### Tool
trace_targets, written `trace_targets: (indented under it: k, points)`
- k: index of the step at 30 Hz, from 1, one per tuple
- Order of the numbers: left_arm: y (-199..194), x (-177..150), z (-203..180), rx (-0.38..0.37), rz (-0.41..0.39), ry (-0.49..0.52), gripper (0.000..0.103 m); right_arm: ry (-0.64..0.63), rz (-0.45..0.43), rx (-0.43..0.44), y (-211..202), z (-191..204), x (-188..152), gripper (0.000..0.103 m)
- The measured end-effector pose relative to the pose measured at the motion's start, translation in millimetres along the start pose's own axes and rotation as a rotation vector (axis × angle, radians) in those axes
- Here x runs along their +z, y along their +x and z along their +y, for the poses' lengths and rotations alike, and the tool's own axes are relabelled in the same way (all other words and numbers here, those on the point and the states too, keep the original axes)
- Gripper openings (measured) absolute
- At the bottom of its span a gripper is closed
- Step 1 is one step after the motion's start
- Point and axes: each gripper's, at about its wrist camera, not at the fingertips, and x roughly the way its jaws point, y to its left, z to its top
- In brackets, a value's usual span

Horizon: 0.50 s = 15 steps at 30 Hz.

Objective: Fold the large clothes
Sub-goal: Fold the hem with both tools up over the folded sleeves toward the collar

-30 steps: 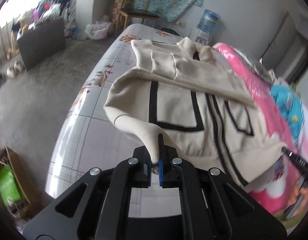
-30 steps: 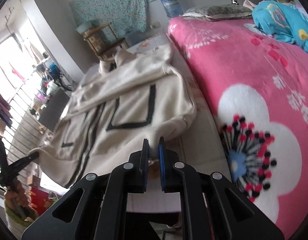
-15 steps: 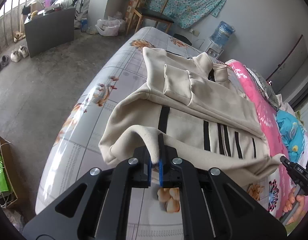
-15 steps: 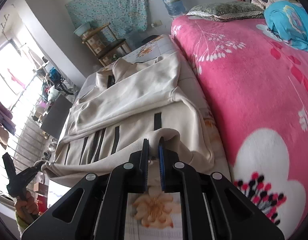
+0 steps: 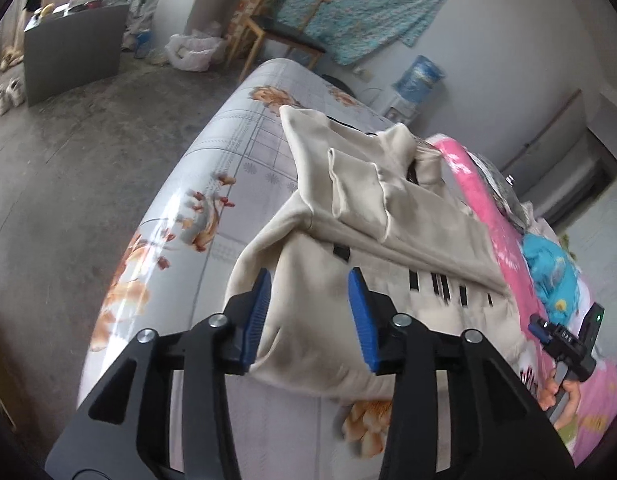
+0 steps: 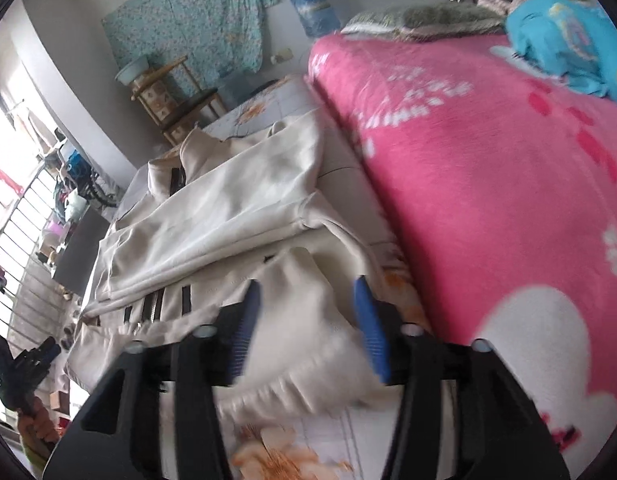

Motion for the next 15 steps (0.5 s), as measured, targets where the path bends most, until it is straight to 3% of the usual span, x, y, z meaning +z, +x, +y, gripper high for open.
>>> trace_targets:
  k: [5, 8, 13, 15]
  points:
    - [1, -21, 3, -0.01, 0.082, 0.069, 0.058, -0.025, 0.034, -0.065, -12, -12, -25, 0.061]
    - [13, -29, 5, 0.103, 0.108, 0.119, 0.058, -0.002, 0.067, -0.075, -4, -15, -32, 0.062]
    - [18, -33, 8, 0.138, 0.102, 0.128, 0.055, 0.007, 0.097, -0.085, 13, -12, -33, 0.062]
    - [19, -32, 8, 0.168, 0.107, 0.119, 0.049, 0.006, 0.09, -0.095, 16, -12, -31, 0.062]
